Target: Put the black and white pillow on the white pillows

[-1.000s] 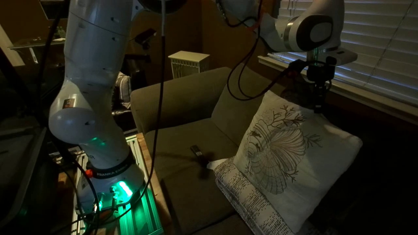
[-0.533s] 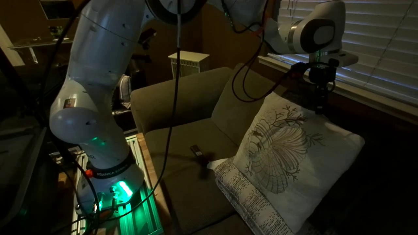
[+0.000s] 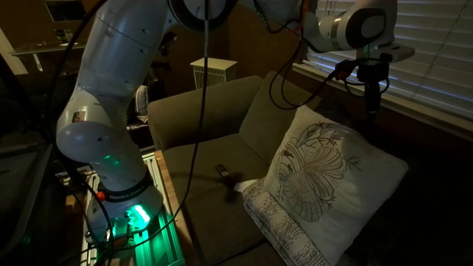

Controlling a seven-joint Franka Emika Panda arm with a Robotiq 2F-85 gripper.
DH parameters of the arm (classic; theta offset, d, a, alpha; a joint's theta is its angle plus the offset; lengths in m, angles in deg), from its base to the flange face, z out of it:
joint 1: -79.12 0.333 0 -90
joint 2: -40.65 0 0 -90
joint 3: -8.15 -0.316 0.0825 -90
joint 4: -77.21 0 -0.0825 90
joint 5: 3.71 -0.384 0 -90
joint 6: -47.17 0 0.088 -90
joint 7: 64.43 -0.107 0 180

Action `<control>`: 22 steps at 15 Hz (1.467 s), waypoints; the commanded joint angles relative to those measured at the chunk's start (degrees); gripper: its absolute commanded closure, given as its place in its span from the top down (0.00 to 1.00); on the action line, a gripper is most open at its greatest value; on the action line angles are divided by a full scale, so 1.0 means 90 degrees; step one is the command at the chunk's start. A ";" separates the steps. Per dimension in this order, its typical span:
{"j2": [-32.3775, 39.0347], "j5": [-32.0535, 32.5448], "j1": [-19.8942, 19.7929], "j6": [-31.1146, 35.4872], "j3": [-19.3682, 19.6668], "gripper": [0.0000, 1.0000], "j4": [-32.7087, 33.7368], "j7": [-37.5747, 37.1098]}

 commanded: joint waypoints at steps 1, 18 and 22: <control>0.0119 -0.0068 0.0122 -0.0179 0.0129 0.83 0.0395 0.0116; -0.3730 0.0695 0.0507 -0.0986 -0.0346 1.00 -0.2761 0.3141; -0.4463 0.0889 0.0422 -0.0669 -0.0559 1.00 -0.3672 0.2897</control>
